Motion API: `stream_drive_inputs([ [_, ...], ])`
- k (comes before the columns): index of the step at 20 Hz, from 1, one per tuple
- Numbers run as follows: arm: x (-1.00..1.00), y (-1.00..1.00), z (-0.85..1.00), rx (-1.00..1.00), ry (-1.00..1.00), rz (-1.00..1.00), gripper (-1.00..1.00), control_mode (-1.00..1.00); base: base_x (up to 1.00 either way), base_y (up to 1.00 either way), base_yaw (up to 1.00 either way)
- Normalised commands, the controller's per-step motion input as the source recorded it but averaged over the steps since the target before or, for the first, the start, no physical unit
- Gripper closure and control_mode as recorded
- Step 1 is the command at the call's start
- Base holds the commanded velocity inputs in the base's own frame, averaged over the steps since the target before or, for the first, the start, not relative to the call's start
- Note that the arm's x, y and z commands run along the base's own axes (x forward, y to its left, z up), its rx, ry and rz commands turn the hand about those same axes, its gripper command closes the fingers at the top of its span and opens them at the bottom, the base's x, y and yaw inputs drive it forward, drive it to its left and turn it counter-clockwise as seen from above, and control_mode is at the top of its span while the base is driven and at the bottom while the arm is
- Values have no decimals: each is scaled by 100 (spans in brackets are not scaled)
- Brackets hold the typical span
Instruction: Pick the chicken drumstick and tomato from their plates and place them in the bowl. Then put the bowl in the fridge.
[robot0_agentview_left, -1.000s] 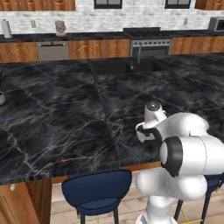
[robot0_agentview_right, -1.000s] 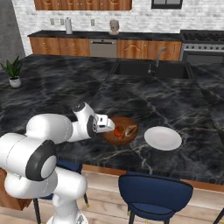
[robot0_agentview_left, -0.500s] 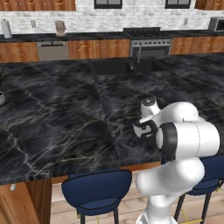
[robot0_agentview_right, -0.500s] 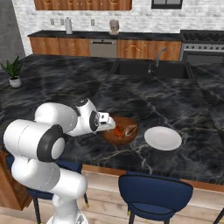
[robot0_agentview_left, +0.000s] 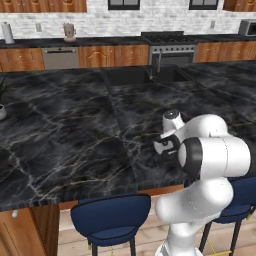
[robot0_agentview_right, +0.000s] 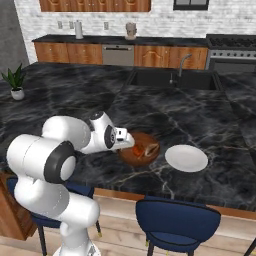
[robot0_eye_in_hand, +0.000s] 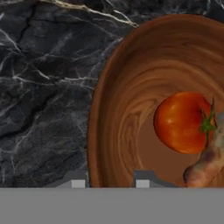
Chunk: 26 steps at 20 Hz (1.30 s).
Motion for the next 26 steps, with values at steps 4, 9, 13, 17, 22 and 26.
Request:
stream_drive_inputs([
  [4, -40, -5, 22, -4, 1, 1, 100, -100, 0, 0, 0],
  [9, -33, 18, 67, -10, 1, 8, 100, -100, 0, 0, 0],
  [13, -39, 24, 73, -8, 7, 17, 100, -100, 0, 0, 0],
  [17, -50, 10, 61, -1, 10, 26, 100, -100, 0, 0, 0],
  [22, -58, 4, 54, 0, 4, 33, 100, -100, 0, 0, 0],
  [26, -64, 1, 32, -1, 0, 49, 100, -100, 0, 0, 0],
])
